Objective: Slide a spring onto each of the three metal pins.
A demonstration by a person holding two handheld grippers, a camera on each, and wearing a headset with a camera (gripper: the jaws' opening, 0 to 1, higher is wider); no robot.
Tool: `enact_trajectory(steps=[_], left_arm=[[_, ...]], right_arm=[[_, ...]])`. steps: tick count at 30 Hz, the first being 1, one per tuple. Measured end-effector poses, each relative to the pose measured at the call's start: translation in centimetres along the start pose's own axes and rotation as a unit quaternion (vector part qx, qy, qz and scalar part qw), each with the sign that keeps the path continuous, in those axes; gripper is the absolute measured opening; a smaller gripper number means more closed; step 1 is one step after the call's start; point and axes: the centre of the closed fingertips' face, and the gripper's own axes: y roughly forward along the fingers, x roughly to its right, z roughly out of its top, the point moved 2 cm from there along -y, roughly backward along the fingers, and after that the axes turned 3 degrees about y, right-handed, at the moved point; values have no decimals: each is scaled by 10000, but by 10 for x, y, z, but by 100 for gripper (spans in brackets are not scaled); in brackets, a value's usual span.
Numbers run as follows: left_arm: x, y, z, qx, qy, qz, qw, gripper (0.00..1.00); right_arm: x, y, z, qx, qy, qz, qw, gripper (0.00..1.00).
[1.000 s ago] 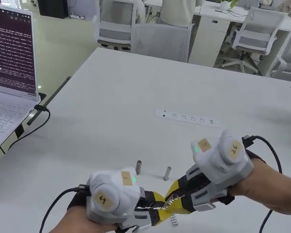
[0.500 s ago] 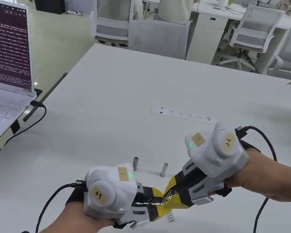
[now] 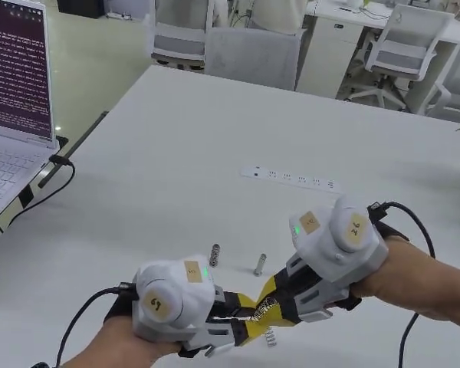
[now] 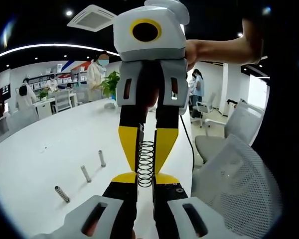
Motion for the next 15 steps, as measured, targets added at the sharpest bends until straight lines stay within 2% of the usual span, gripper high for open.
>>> enact_trajectory(steps=[9,15], left_arm=[[-3,1,-4,-49,-89,59,9999,7],[-6,-5,-9,-66,-196,151,9997,8]], right_arm=[[3,0,-8,-44,150,-95,9998,8],[5,-2,-13,-48,227,-139,9996,8]])
